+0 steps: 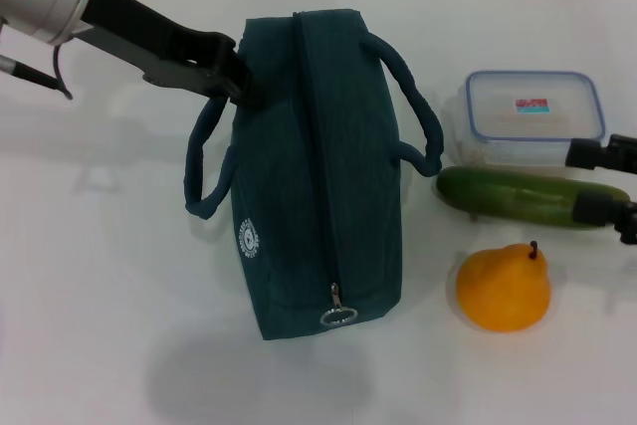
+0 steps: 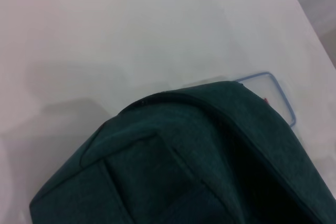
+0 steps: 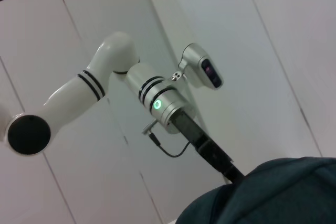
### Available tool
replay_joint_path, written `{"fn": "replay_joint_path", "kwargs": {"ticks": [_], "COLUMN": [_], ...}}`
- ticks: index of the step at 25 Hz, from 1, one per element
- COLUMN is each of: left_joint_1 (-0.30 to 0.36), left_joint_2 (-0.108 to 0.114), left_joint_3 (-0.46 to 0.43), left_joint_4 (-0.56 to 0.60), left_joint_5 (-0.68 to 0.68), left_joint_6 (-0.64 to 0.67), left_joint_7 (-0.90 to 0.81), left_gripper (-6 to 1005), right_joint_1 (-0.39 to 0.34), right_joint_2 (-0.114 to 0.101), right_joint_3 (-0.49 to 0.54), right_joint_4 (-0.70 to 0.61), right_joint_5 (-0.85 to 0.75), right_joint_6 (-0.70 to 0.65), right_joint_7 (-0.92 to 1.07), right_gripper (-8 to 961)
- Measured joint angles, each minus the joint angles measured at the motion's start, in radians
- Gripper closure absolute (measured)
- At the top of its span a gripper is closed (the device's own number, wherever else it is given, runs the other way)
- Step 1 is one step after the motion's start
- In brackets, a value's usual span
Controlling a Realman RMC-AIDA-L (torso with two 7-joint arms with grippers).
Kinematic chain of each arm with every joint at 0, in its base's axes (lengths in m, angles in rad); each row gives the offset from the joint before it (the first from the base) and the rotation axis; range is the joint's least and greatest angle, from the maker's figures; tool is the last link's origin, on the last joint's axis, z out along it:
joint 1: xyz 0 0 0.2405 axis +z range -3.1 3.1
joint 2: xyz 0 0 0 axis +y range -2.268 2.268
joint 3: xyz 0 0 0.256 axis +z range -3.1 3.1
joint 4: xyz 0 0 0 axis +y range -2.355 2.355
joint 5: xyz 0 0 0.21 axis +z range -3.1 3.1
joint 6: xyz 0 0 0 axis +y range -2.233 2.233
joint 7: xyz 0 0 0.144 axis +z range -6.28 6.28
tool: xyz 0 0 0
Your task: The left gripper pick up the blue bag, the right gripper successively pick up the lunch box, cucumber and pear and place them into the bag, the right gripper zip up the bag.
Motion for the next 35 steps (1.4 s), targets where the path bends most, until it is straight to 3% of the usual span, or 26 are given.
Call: {"fn": "replay_joint_path", "kwargs": {"ticks": [5,14,18,25,35], "left_joint_1": [0.011,0.046,0.054,0.057,0.047], "left_joint_2": [-0.004,-0.01,-0.014,-0.027,-0.033], "left_joint_3": [0.0,0.0,0.0,0.0,0.008], "left_joint_4": [-0.005,-0.008,-0.008,-0.01,-0.01], "left_joint_5": [-0.018,-0.069,-0.069,-0.069,-0.069], "left_joint_6": [0.0,0.0,0.0,0.002,0.006], "left_joint_7": [0.007,0.03,0.043,0.066,0.094], "left_gripper": [951,951,951,951,951], "right_joint_1": [-0.002,-0.049,-0.081,-0.091,0.003], "right_joint_2": [0.01,0.019,0.03,0.038,0.045], "right_joint_3": [0.099,0.531,0.632,0.713,0.678], "right_joint_4": [0.067,0.376,0.443,0.601,0.704], "right_joint_5": [0.01,0.064,0.068,0.103,0.118], "right_joint_6": [0.002,0.17,0.245,0.432,0.654], "right_joint_7": [0.0,-0.005,-0.003,0.009,0.124], "right_gripper": [218,218,219,219,218]}}
